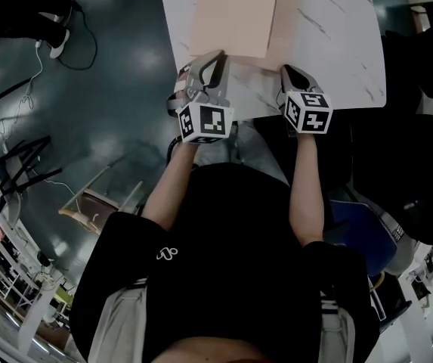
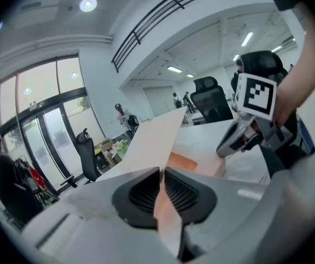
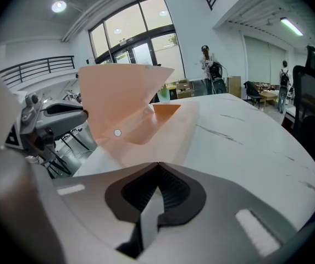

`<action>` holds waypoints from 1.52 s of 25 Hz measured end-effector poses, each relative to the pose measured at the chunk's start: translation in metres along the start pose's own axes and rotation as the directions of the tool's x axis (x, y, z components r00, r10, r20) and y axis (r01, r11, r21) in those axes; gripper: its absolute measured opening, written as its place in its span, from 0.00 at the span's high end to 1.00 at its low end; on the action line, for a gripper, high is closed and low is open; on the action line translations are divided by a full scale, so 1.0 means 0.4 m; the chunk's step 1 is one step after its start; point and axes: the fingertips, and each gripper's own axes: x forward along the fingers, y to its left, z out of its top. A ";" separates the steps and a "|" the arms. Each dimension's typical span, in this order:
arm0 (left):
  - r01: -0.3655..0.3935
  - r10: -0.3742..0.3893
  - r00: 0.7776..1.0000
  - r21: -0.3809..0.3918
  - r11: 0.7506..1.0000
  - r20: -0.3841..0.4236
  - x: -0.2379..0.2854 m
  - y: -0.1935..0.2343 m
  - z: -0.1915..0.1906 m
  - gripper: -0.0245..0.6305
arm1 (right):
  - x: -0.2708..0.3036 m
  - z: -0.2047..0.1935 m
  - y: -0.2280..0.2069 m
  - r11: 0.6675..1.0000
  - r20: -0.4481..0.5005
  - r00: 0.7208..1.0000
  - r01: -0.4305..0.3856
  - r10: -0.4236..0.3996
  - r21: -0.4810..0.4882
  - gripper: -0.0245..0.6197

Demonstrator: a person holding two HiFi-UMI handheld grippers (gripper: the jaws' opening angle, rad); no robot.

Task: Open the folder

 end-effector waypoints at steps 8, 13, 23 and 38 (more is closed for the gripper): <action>-0.011 0.043 0.992 -0.265 0.964 0.116 -0.043 0.090 0.006 0.92 | -0.002 0.004 0.004 1.000 -0.007 1.000 0.007 -0.008 -0.023 0.96; -0.025 0.105 0.982 -0.446 0.895 0.156 -0.069 0.148 -0.019 0.92 | -0.002 0.005 0.002 0.999 -0.010 1.000 0.011 -0.011 -0.032 0.96; -0.016 0.203 0.958 -0.666 0.746 0.205 -0.106 0.240 -0.085 0.92 | -0.002 0.005 0.004 0.999 -0.018 0.999 0.027 -0.027 -0.030 0.96; -0.129 0.364 0.928 -0.845 0.519 0.082 -0.128 0.368 -0.267 0.95 | -0.004 0.001 0.002 0.999 -0.025 0.999 0.034 -0.035 -0.029 0.96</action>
